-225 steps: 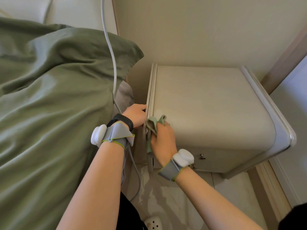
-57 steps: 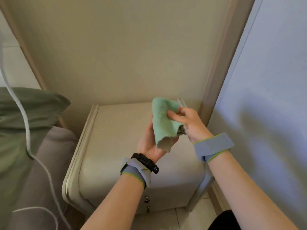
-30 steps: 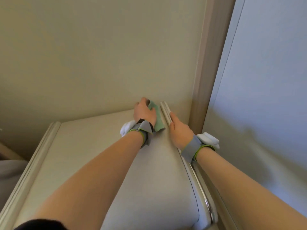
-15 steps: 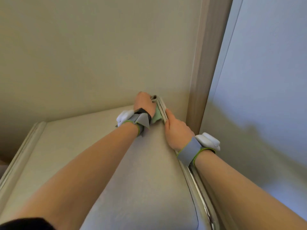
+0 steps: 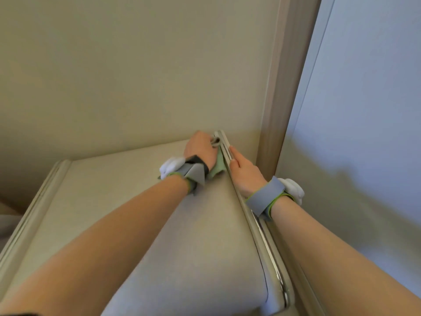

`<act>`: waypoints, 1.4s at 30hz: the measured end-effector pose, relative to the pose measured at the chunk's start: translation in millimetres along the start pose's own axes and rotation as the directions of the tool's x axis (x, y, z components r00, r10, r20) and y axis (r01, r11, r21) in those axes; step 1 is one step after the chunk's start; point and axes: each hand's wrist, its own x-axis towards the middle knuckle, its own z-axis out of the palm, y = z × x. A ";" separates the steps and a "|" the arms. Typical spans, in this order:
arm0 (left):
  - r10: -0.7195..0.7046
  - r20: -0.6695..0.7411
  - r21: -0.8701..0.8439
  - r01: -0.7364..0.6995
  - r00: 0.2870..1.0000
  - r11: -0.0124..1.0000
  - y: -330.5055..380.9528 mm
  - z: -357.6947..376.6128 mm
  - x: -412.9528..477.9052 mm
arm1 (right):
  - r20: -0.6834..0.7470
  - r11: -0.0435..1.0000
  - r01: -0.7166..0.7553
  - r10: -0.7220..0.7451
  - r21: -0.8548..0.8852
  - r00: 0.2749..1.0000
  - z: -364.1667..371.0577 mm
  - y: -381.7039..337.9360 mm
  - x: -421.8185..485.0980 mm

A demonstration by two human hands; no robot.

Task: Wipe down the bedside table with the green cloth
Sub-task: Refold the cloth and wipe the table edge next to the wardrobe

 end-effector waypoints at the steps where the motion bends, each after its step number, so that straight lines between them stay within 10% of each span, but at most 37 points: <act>1: -0.033 0.001 0.000 0.033 0.999 0.999 5.5 -1.0 10.0 | 0.015 1.000 -0.010 0.010 -0.002 1.000 -0.1 1.2 3.7; 14: 0.063 0.166 -0.060 -0.054 0.984 0.997 2.9 -16.1 -70.9 | 0.301 0.994 0.031 0.002 -0.104 0.954 -27.4 10.1 -41.8; 42: 0.003 0.106 -0.113 0.009 0.994 0.994 24.7 -16.1 -167.7 | 0.211 0.990 -0.001 0.031 -0.138 0.977 -22.0 23.1 -72.2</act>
